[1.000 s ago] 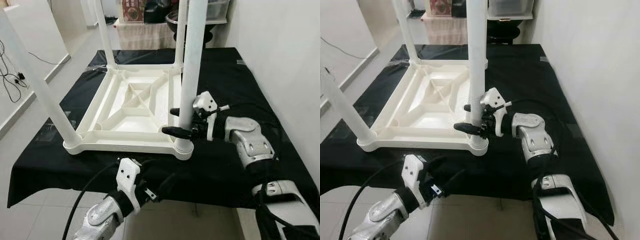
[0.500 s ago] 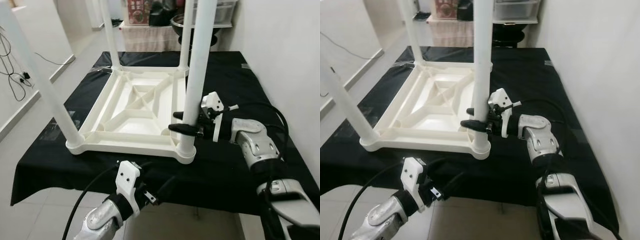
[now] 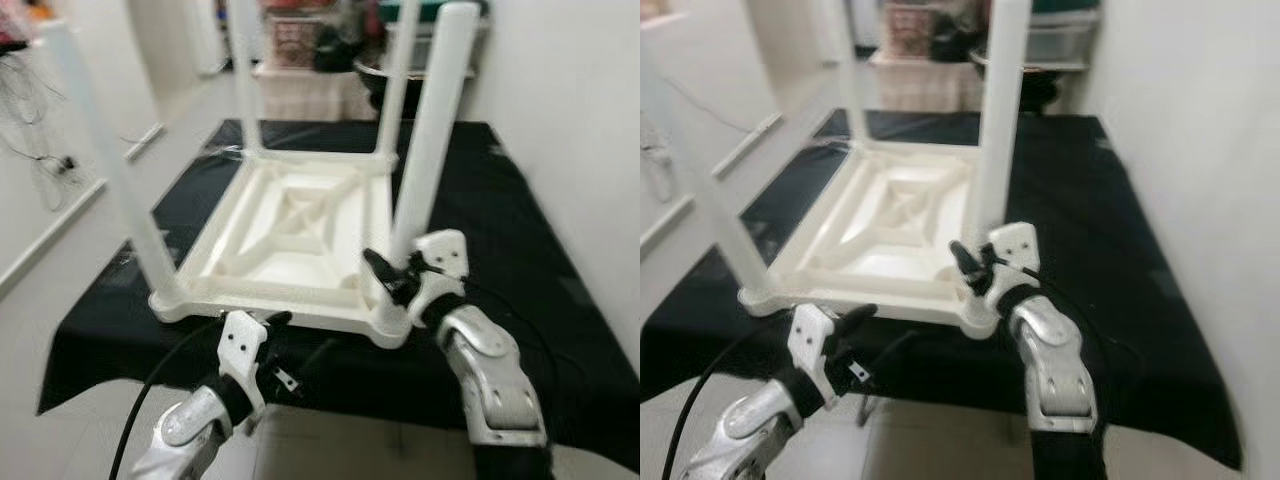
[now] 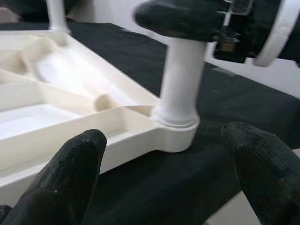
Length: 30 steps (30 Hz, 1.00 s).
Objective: Building children table
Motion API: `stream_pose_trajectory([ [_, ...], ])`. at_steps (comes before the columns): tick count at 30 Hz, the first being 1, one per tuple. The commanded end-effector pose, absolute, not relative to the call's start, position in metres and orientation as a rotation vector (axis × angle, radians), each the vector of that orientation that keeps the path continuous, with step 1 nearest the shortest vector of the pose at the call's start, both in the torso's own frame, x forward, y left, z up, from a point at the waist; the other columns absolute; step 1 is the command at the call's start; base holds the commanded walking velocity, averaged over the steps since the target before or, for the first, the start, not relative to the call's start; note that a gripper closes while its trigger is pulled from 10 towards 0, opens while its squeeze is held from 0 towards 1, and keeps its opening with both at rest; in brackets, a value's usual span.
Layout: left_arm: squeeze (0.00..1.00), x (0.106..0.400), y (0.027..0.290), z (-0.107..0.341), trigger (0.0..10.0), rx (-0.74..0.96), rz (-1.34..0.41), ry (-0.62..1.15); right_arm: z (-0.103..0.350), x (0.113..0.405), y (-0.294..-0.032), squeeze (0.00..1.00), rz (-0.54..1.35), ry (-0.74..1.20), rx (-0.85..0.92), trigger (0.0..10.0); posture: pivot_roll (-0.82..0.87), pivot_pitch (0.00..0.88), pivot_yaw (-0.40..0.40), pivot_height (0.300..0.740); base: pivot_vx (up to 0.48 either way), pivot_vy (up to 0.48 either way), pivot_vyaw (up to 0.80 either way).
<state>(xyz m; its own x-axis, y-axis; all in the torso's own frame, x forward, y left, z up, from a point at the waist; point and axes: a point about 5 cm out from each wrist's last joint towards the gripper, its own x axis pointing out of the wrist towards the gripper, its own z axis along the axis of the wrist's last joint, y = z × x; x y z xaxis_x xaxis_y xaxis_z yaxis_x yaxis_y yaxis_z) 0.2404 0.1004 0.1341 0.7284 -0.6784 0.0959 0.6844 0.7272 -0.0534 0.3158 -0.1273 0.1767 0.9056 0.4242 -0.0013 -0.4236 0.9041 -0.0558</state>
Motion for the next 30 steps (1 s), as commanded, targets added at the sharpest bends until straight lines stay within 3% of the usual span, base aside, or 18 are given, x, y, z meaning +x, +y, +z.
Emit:
stream_pose_trajectory([
  [1,0.0,0.24,0.105,0.128,10.0,-0.077,-0.724,-0.056,0.148,0.314,-0.119,1.0,0.479,0.153,0.023,10.0,-0.03,0.073,0.013,0.74,0.0,0.0,0.0],
  [3,0.0,0.241,0.105,0.128,10.0,-0.077,-0.722,-0.056,0.153,0.312,-0.118,1.0,0.478,0.141,0.052,10.0,-0.03,0.071,0.012,0.74,0.0,0.0,0.0],
  [8,0.0,0.241,0.105,0.126,10.0,-0.078,-0.727,-0.058,0.179,0.319,-0.115,1.0,0.759,0.018,0.058,10.0,-0.03,0.065,0.013,0.74,0.0,0.0,0.0],
  [11,0.0,0.241,0.105,0.126,10.0,-0.078,-0.728,-0.059,0.18,0.319,-0.115,1.0,0.771,0.013,0.048,10.0,-0.03,0.065,0.013,0.74,0.0,0.0,0.0],
  [12,0.0,0.241,0.105,0.126,10.0,-0.08,-0.729,-0.058,0.181,0.324,-0.121,0.0,0.845,0.016,-0.004,10.0,-0.03,0.065,0.013,0.74,0.0,0.0,0.0],
  [23,0.0,0.233,0.102,0.127,10.0,-0.088,-0.721,-0.059,0.186,0.353,-0.144,0.0,1.063,0.103,-0.168,10.0,0.01,0.092,0.004,0.74,0.0,0.0,0.0],
  [24,0.0,0.229,0.1,0.128,10.0,-0.094,-0.739,-0.056,0.191,0.358,-0.144,0.0,1.086,0.097,-0.163,0.0,0.01,0.1,0.003,0.74,0.0,0.0,0.0],
  [30,0.0,0.222,0.097,0.129,10.0,-0.103,-0.768,-0.043,0.197,0.363,-0.145,0.0,1.161,0.101,-0.158,0.0,0.01,0.118,0.007,0.74,0.0,0.0,0.0],
])
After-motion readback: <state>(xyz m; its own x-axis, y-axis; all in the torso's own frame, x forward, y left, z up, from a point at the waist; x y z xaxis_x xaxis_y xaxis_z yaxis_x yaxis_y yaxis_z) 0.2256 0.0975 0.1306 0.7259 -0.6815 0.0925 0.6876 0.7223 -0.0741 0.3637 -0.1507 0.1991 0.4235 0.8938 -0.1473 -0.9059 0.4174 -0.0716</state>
